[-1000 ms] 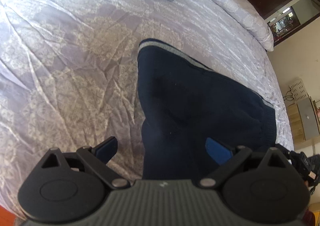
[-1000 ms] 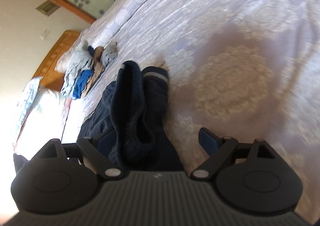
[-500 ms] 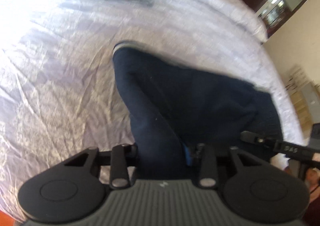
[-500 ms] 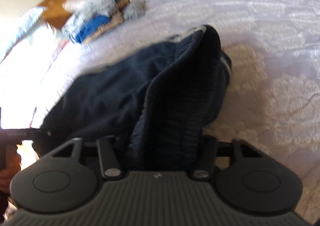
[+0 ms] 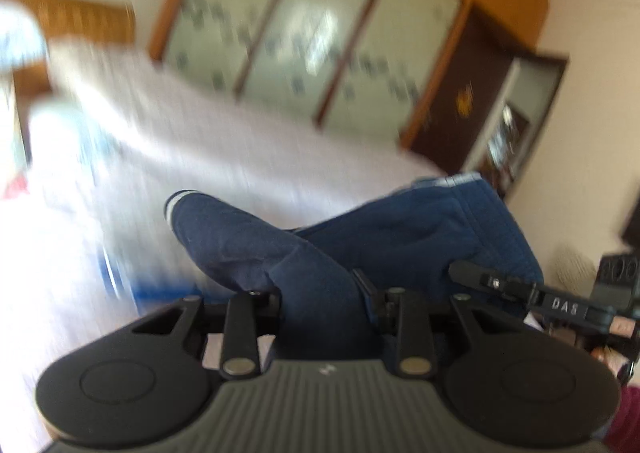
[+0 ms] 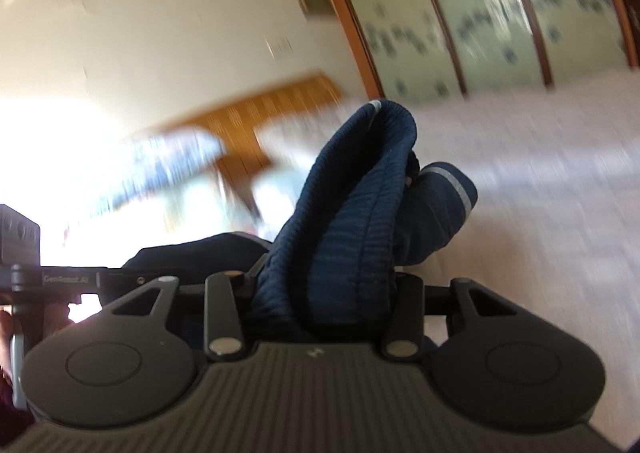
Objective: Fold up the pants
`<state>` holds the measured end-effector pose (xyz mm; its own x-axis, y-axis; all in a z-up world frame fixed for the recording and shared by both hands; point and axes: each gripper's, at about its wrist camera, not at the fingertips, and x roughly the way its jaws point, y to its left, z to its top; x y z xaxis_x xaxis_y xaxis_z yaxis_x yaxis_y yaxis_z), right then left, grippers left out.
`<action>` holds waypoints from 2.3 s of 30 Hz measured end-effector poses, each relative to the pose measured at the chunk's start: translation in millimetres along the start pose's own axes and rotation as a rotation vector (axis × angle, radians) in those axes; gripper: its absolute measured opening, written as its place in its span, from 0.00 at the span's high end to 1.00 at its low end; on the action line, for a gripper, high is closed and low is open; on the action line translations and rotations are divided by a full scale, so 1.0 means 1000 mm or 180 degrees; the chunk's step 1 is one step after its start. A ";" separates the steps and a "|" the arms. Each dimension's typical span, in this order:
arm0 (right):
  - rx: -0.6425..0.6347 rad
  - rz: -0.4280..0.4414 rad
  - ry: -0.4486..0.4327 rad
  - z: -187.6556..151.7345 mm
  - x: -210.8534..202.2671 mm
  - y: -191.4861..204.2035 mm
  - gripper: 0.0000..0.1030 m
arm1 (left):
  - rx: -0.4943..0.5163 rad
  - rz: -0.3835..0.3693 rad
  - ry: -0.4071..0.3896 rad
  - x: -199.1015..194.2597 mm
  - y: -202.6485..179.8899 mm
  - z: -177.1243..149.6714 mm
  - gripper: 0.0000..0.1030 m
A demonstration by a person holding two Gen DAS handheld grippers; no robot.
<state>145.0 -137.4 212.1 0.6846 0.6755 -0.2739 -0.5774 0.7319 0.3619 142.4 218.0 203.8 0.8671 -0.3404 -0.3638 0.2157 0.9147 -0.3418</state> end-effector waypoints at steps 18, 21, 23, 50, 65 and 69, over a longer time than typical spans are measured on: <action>0.1412 -0.0365 0.0407 -0.075 0.301 -0.164 0.20 | -0.0989 0.1363 0.0250 0.216 0.221 -0.007 0.34; 0.1246 -0.0618 0.0203 -0.058 0.275 -0.140 0.20 | -0.0987 0.1585 0.0049 0.168 0.195 0.002 0.34; 0.0992 -0.0749 -0.0004 -0.054 0.236 -0.118 0.20 | -0.0857 0.1743 0.0052 0.138 0.170 0.003 0.32; 0.0352 -0.1152 0.0717 -0.178 -0.075 0.051 0.00 | 0.0113 0.2086 0.0700 -0.085 -0.105 -0.200 0.00; 0.0372 -0.1035 0.0725 -0.190 -0.097 0.059 0.00 | 0.0444 0.2010 0.0677 -0.096 -0.144 -0.225 0.00; 0.0394 -0.1021 0.0725 -0.192 -0.096 0.056 0.00 | 0.0496 0.1999 0.0699 -0.093 -0.148 -0.228 0.00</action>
<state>-38.4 -144.0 87.2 0.6972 0.4277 -0.5754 -0.2835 0.9016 0.3267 -73.0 64.4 90.7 0.7412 0.2438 -0.6254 -0.2220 0.9683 0.1144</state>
